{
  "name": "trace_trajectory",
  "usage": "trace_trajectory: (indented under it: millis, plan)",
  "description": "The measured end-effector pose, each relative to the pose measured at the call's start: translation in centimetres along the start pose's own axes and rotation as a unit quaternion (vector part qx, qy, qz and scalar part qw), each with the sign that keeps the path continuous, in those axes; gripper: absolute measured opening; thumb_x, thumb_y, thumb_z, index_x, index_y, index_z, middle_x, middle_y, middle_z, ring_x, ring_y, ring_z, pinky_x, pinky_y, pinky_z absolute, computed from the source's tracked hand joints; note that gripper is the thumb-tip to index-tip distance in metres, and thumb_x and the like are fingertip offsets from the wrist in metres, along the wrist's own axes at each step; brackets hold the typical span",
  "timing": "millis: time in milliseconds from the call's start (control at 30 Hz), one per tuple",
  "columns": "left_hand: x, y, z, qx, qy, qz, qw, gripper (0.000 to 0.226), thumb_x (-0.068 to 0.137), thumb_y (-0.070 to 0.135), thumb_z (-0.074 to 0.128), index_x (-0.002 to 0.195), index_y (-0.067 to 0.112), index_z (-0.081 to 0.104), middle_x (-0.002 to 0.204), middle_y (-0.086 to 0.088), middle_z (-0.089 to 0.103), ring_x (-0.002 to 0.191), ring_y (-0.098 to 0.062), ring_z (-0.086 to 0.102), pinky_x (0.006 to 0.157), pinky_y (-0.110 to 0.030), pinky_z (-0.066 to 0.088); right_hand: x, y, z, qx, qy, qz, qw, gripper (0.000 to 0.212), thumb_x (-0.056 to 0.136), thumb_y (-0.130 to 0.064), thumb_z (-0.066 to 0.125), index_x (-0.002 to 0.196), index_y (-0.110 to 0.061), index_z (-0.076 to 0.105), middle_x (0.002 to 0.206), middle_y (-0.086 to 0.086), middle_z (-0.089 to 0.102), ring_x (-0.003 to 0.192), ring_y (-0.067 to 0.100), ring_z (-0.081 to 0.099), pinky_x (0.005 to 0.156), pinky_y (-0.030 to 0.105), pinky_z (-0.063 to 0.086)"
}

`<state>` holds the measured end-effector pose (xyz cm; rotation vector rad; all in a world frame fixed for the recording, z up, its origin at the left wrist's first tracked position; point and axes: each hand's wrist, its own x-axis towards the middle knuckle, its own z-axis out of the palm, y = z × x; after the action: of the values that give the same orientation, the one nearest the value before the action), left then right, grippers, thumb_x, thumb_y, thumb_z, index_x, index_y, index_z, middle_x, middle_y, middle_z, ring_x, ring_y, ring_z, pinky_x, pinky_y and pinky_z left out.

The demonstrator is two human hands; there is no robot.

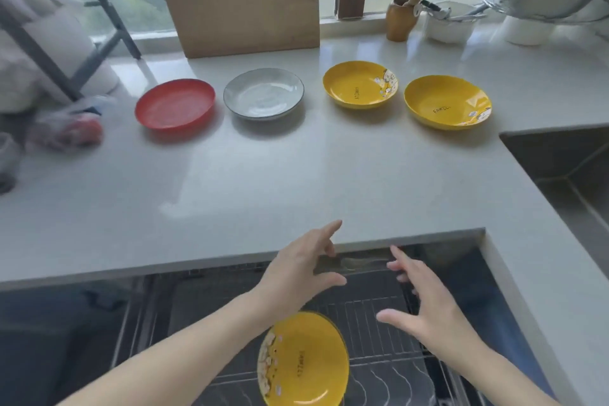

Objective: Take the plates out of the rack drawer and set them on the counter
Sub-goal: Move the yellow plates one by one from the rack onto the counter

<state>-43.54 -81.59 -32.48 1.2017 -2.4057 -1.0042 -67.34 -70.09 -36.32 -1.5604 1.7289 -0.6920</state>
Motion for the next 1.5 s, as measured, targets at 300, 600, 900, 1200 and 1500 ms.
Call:
trace_trajectory:
  millis: [300, 600, 900, 1200, 1500]
  plan:
    - [-14.1, -12.3, 7.4, 0.061, -0.101, -0.204, 0.972, 0.113, 0.071, 0.047, 0.082, 0.156, 0.025, 0.010, 0.144, 0.005, 0.040, 0.129, -0.015, 0.044, 0.103, -0.034, 0.046, -3.1, 3.8, 12.2, -0.191, -0.194, 0.041, 0.961, 0.112, 0.073, -0.057, 0.079, 0.159, -0.027, 0.014, 0.150, -0.005, 0.040, 0.138, 0.013, 0.038, 0.113, 0.035, 0.039]
    - [-16.9, -19.3, 14.6, 0.069, -0.145, -0.269, 0.950, 0.114, 0.063, 0.042, 0.086, 0.153, 0.020, 0.019, 0.154, -0.005, 0.035, 0.140, -0.026, 0.036, 0.110, -0.042, 0.040, -1.2, 9.1, 16.9, -0.238, -0.260, 0.080, 0.932, 0.118, 0.065, -0.042, 0.091, 0.154, -0.042, 0.013, 0.148, -0.003, 0.049, 0.130, 0.021, 0.052, 0.104, 0.040, 0.049]
    - [-16.6, -19.9, 16.5, -0.024, -0.102, -0.235, 0.966, 0.112, 0.051, 0.050, 0.089, 0.144, 0.031, 0.028, 0.137, 0.007, 0.046, 0.126, -0.014, 0.045, 0.102, -0.034, 0.046, -1.4, 9.4, 18.9, -0.093, -0.276, 0.084, 0.953, 0.128, 0.053, -0.041, 0.092, 0.128, -0.074, -0.006, 0.119, -0.030, 0.047, 0.102, 0.001, 0.052, 0.087, 0.020, 0.047]
    - [-16.6, -20.3, 16.0, -0.097, -0.131, -0.250, 0.955, 0.125, 0.052, 0.046, 0.092, 0.151, 0.038, 0.015, 0.157, 0.006, 0.023, 0.145, -0.020, 0.023, 0.117, -0.048, 0.030, -1.4, 9.7, 17.7, -0.007, -0.293, 0.118, 0.949, 0.126, 0.050, -0.039, 0.094, 0.120, -0.085, 0.000, 0.134, -0.049, 0.019, 0.129, -0.007, 0.029, 0.114, 0.029, 0.030]
    - [-16.7, -19.2, 13.7, -0.092, -0.087, -0.166, 0.978, 0.120, 0.049, 0.058, 0.090, 0.143, 0.050, 0.017, 0.154, 0.017, 0.027, 0.142, -0.008, 0.023, 0.119, -0.041, 0.026, -1.9, 7.3, 15.1, 0.043, -0.274, 0.101, 0.955, 0.125, 0.051, -0.035, 0.095, 0.125, -0.083, 0.007, 0.130, -0.060, 0.022, 0.121, -0.036, 0.023, 0.108, 0.017, 0.025]
